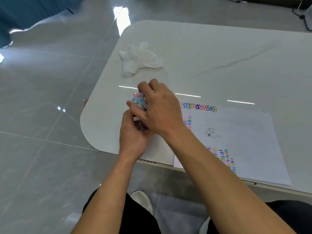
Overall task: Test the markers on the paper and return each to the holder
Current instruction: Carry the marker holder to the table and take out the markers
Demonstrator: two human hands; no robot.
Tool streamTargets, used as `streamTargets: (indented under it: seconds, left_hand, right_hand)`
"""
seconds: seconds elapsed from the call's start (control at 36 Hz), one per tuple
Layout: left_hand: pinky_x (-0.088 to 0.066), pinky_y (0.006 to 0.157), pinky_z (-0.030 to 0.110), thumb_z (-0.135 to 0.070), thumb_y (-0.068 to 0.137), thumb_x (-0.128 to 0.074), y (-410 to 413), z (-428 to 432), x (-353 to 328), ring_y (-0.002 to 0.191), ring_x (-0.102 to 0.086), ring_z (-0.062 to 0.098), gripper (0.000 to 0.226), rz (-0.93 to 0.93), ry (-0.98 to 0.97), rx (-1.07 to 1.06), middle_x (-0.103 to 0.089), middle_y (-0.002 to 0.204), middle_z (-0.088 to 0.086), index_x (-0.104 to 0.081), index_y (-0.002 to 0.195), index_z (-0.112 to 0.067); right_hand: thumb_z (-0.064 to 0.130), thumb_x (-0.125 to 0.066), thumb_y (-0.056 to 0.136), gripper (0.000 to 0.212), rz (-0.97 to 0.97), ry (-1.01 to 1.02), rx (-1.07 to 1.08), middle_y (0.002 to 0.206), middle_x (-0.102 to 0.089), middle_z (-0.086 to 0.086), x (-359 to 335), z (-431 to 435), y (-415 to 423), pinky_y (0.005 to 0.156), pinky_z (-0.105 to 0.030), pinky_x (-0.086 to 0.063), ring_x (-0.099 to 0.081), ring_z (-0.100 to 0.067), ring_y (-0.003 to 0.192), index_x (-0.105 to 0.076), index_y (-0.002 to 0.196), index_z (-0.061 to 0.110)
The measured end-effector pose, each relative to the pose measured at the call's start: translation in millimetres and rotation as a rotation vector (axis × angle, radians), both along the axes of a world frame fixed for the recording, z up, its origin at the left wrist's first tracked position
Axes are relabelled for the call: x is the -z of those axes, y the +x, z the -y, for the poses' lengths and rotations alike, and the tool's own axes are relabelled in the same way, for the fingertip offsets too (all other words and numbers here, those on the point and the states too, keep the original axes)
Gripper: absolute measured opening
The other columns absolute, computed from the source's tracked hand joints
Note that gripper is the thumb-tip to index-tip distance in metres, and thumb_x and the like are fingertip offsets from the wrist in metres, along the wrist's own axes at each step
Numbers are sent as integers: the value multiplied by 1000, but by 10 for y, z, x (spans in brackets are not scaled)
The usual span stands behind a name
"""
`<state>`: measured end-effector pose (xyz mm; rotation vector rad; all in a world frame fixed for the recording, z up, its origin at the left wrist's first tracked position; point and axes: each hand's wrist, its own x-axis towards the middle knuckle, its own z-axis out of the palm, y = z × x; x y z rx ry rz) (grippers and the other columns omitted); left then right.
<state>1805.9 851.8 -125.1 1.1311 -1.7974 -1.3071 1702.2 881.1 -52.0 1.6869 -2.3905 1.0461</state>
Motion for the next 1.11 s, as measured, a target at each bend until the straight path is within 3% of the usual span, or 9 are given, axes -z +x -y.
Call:
streamTargets:
  seconds: [0.08,0.17,0.44,0.81,0.89,1.0,1.11]
  left_hand:
    - [-61,77,28,-47,63,-84,6,15,13,97,-70,10,67,-1,5,4,-64,121,-12,-46,117,-59]
    - [-61,82,37,-47,63,-86,5,10,27,100,-70,13,71,-10,32,6,-65,122,-8,-49,124,-50]
    - [-60,85,36,-53,64,-79,7,-65,18,105,-67,14,71,31,10,1,-61,123,-13,-49,128,-44]
    - [-49,82,4,-56,64,-84,14,-32,19,117,-58,8,82,61,-14,39,-53,129,-19,-47,135,-37]
    - [-45,78,-2,-47,69,-88,32,1,33,117,-55,0,78,83,-33,27,-54,128,-22,-45,134,-42]
    - [-40,84,-3,-38,72,-86,60,56,47,118,-52,-9,75,102,-79,10,-53,128,-22,-47,135,-37]
    - [-36,87,-3,-31,74,-85,69,104,61,118,-51,-8,72,112,-115,0,-55,128,-18,-49,137,-31]
  right_hand:
    - [40,-71,91,33,-6,-4,-3,99,-62,-7,-14,-15,4,63,-36,-47,-59,-26,85,-67,110,12]
    - [38,-70,92,29,-5,-22,13,99,-61,-6,-21,-42,-18,57,-33,-45,-60,-25,84,-68,108,13]
    - [25,-71,92,18,32,-124,13,93,-62,-8,-14,-62,-8,54,-37,-48,-59,-28,75,-69,100,8]
    - [13,-78,84,15,54,-375,78,83,-68,-11,-182,-30,-151,53,-43,-51,-59,-29,65,-71,87,0]
    - [14,-76,84,14,172,-416,129,84,-66,-8,-288,-40,-219,60,-43,-51,-59,-25,68,-70,88,2]
    - [17,-75,85,12,396,-533,241,77,-60,1,-409,-50,-353,67,-29,-48,-53,-10,69,-65,82,12]
    - [25,-71,87,14,693,-630,377,76,-69,-12,-427,-90,-554,68,-36,-54,-64,-22,68,-62,78,20]
